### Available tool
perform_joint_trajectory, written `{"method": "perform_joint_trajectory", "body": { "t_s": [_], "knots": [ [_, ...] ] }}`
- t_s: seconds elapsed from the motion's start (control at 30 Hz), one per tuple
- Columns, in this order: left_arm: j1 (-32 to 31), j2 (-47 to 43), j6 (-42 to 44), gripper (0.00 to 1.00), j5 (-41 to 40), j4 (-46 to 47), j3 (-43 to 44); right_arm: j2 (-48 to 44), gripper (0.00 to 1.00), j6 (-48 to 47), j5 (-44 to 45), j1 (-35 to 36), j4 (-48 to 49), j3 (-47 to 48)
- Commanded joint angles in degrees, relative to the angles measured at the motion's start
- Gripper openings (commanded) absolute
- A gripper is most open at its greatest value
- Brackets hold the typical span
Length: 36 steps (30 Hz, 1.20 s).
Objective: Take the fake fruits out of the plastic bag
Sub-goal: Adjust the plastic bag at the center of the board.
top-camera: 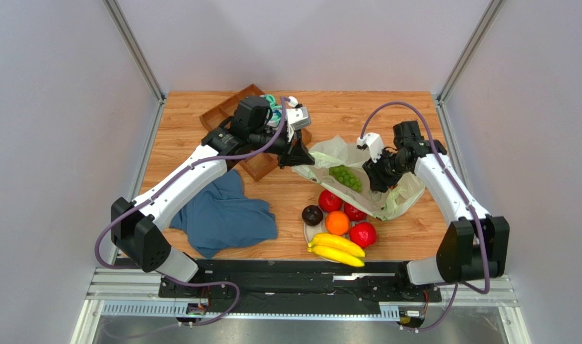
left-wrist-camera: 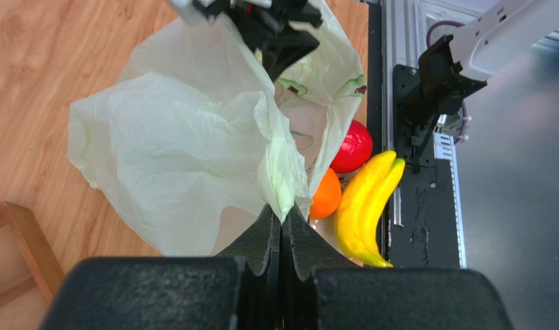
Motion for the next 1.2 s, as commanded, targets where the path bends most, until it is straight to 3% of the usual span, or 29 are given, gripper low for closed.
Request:
{"method": "perform_joint_trajectory", "body": {
  "t_s": [0.0,0.13,0.17,0.27,0.43,0.73,0.83,0.9,1.0,1.17],
  "knots": [
    [-0.2,1.2,-2.0,0.00,1.5,2.7,3.5,3.8,0.44,-3.8,-4.5,0.2,-3.1,2.0],
    [-0.3,1.9,-2.5,0.00,1.5,2.9,4.4,6.1,0.44,-4.5,-2.1,0.4,-3.1,2.8],
    [-0.2,2.4,-2.6,0.00,1.6,2.9,4.8,6.4,0.45,-3.3,3.0,0.4,0.3,2.6],
    [-0.3,2.8,-3.0,0.00,2.0,3.4,5.1,7.5,0.54,-1.2,12.2,0.2,6.7,2.0],
    [-0.2,3.1,-4.2,0.00,2.6,4.2,5.1,10.4,0.59,0.2,18.3,0.3,11.3,2.6],
    [-0.2,3.7,-4.9,0.00,3.9,4.8,5.1,17.2,0.79,-0.3,30.0,-0.5,19.5,2.0],
    [-0.2,3.9,-4.9,0.00,4.2,4.6,5.1,21.6,0.83,-0.6,30.1,-1.2,21.3,4.7],
    [-0.2,4.0,-4.8,0.00,4.2,4.3,5.0,24.4,0.94,-0.3,29.6,-1.7,21.8,8.9],
    [-0.5,4.4,-4.7,0.00,4.4,3.5,5.0,28.8,1.00,0.3,26.2,-2.3,21.1,14.8],
    [-0.5,5.9,-4.5,0.00,5.6,1.6,5.3,36.8,1.00,0.5,17.4,-2.3,20.0,22.2]
  ]
}}
